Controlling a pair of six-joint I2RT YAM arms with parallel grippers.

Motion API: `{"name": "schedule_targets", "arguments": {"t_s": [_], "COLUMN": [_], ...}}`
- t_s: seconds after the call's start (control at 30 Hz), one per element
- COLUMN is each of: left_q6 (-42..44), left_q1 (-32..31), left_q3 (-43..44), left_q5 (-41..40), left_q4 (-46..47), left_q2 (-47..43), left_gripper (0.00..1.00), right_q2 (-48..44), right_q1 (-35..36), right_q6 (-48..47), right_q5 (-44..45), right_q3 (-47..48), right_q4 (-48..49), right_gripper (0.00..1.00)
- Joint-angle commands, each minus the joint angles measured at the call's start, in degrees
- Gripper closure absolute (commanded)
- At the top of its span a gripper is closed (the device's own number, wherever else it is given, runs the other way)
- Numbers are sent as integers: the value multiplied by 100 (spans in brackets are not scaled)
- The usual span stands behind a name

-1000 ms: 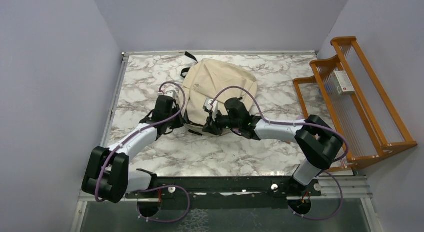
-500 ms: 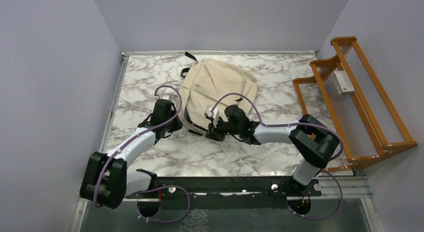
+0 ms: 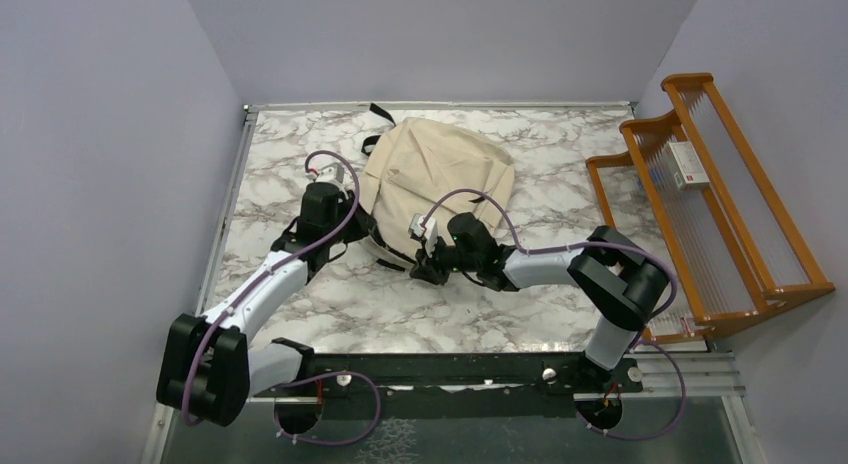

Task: Pack the student bag
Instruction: Adjust the student bag at the center of the board.

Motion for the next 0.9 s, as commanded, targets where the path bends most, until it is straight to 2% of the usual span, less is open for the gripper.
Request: {"name": "schedule_targets", "arguments": {"t_s": [0.0,0.27,0.47,0.87], "left_q6": [-227,-358,-425,-476], "left_q1": [-41,-139,-140,-140], "left_q3": [330,563,580,454], "left_q5": [338,241,-35,-268], "left_q4": [245,127,-86,-280], "left_q2": [398,886,1016,1113], "left_gripper": [77,75,67,65], "right_q2": [102,102,128,129], "right_q1": [30,25,29,34], "right_q6": [36,10,9,-26], "right_q5": [156,194,182,185], "right_q3": [-64,-75,-60,-32], "right_q4": [228,209,209,139], "right_gripper": [82,82,82,82]}}
